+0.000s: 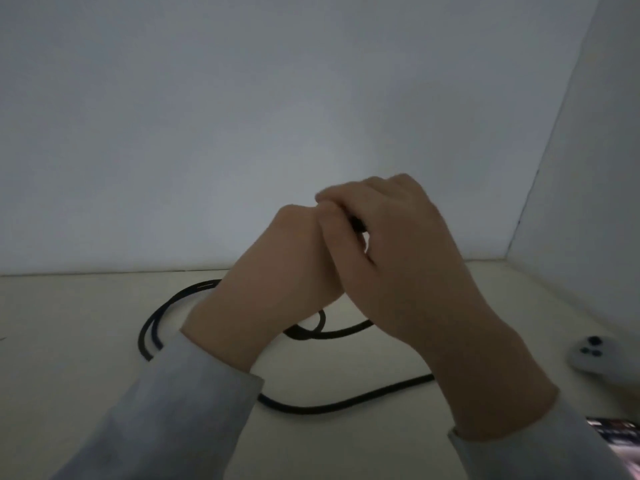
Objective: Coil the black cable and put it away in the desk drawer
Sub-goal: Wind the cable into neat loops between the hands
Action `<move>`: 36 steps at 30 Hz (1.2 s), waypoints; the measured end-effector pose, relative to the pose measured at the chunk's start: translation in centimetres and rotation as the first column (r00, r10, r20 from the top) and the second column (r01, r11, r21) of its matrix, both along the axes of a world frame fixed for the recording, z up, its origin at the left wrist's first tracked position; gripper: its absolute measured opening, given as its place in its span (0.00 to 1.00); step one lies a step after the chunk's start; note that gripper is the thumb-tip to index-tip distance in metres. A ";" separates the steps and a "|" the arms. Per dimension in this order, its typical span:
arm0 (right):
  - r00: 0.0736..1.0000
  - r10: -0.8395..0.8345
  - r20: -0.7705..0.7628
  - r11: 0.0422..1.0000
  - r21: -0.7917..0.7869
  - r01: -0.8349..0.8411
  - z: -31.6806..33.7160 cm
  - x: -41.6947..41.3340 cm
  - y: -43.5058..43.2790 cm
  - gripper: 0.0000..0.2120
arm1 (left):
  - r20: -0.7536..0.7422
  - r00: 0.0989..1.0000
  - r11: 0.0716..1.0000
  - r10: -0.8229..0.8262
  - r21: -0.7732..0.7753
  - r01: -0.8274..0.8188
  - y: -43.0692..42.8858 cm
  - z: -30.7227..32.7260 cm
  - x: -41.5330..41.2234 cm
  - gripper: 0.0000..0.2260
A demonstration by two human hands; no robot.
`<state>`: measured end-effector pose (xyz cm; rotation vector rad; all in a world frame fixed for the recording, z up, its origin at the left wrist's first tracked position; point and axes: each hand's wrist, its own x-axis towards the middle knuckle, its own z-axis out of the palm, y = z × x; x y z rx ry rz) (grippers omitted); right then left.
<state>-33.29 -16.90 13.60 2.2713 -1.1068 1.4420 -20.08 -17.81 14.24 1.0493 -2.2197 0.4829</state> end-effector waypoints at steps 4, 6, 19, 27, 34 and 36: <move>0.984 -0.174 -0.047 0.976 0.126 0.179 -0.3 -1.3 -1.4 0.27 | -0.318 0.947 0.988 0.047 0.157 0.004 -0.6 -0.6 0.2 0.10; 0.982 -0.174 -0.073 0.955 0.232 0.187 -0.4 -1.6 -1.8 0.32 | -0.371 0.928 0.972 0.042 0.230 0.048 -1.0 -1.0 0.6 0.05; 0.691 -0.179 0.701 0.880 0.429 -0.206 -1.1 -4.0 -3.9 0.27 | -0.874 0.382 0.601 0.300 0.484 0.636 -1.4 -1.1 0.5 0.22; 0.956 -0.059 0.287 0.822 0.557 -0.116 -0.6 -4.2 -2.8 0.26 | -0.848 0.454 0.871 0.272 0.417 0.257 -1.8 -1.2 1.0 0.20; 0.880 0.034 0.474 0.821 0.489 -0.295 -1.5 -2.9 -3.3 0.27 | -0.878 0.438 0.869 0.193 0.360 0.340 -1.5 -1.2 0.6 0.22; 0.761 -0.008 0.649 0.821 0.439 -0.366 -1.3 -2.9 -3.4 0.26 | -0.923 0.353 0.826 0.150 0.314 0.469 -1.5 -1.4 0.3 0.21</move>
